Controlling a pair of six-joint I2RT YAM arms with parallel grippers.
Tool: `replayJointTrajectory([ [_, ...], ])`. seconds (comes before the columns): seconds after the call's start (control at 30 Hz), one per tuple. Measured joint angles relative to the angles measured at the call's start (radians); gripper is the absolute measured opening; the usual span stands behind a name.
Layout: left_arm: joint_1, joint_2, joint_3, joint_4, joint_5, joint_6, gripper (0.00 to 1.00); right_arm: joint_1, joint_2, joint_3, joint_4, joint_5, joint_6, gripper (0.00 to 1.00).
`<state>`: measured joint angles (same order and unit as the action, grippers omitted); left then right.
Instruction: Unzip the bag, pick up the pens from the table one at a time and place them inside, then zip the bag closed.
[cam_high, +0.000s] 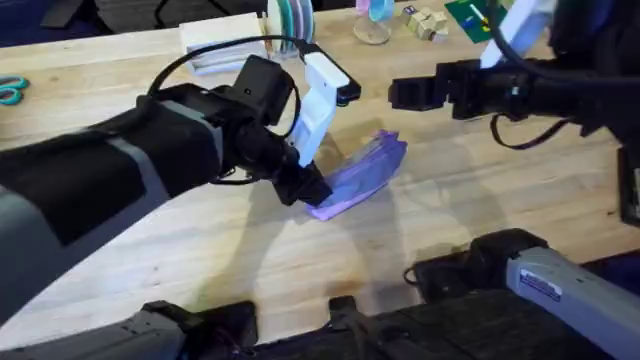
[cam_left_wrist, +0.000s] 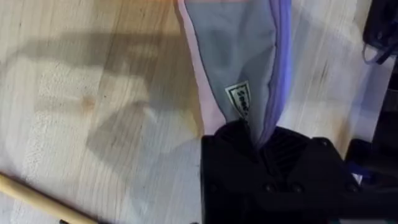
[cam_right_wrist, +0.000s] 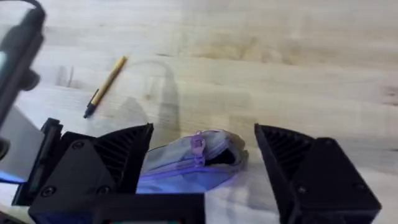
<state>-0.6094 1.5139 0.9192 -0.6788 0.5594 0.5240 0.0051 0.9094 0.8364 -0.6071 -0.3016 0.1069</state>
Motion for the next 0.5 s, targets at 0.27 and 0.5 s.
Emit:
replayJointTrajectory([
  [0.27, 0.0, 0.0, 0.0, 0.0, 0.0, 0.0, 0.043, 0.074, 0.105, 0.0, 0.0, -0.003, -0.062, 0.998],
  [0.5, 0.0, 0.0, 0.0, 0.0, 0.0, 0.0, 0.043, 0.157, 0.173, 0.0, -0.01, -0.003, -0.177, 0.997],
])
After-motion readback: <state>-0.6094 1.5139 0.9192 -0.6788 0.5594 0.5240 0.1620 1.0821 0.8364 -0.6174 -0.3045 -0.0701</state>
